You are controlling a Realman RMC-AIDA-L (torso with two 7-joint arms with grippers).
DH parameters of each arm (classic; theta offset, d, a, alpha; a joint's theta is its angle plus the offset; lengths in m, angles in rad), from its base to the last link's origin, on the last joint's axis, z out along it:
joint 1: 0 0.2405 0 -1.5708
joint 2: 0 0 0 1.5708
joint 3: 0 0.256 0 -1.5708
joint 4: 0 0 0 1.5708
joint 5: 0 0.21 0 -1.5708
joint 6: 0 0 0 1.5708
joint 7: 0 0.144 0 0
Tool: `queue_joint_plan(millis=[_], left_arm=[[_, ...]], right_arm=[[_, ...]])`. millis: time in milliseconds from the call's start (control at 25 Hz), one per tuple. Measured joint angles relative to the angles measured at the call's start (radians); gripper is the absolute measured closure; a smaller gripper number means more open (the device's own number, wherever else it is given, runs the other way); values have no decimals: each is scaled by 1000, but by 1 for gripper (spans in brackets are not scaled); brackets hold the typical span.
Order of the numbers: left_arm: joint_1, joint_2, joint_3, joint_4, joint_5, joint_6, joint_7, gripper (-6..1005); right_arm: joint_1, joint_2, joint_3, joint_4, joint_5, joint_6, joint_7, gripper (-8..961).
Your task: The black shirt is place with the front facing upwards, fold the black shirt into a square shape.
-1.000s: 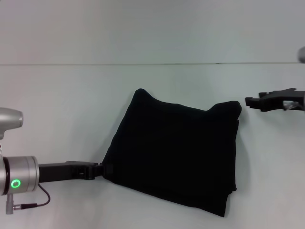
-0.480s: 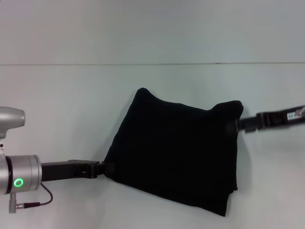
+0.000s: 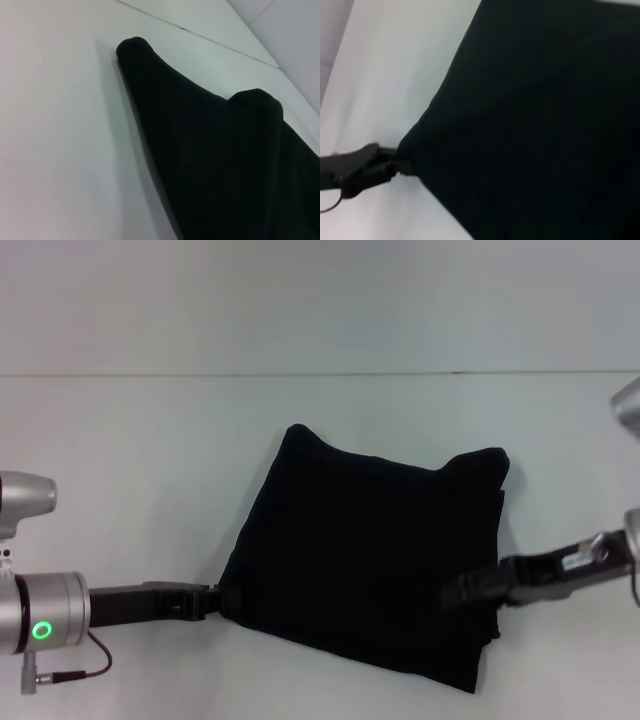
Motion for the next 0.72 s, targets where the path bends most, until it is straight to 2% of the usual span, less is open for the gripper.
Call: queue_joint_plan(millis=[240, 480, 720], left_arm=[[2, 0, 1, 0, 3, -6, 0, 904], [3, 0, 1, 0, 3, -7, -4, 904], [-1, 1, 0, 0, 3, -25, -10, 904]], right_arm=[[-6, 26, -3, -9, -3, -25, -11, 129], [-19, 27, 4, -21, -2, -49, -23, 184], [-36, 17, 2, -21, -5, -63, -25, 471]])
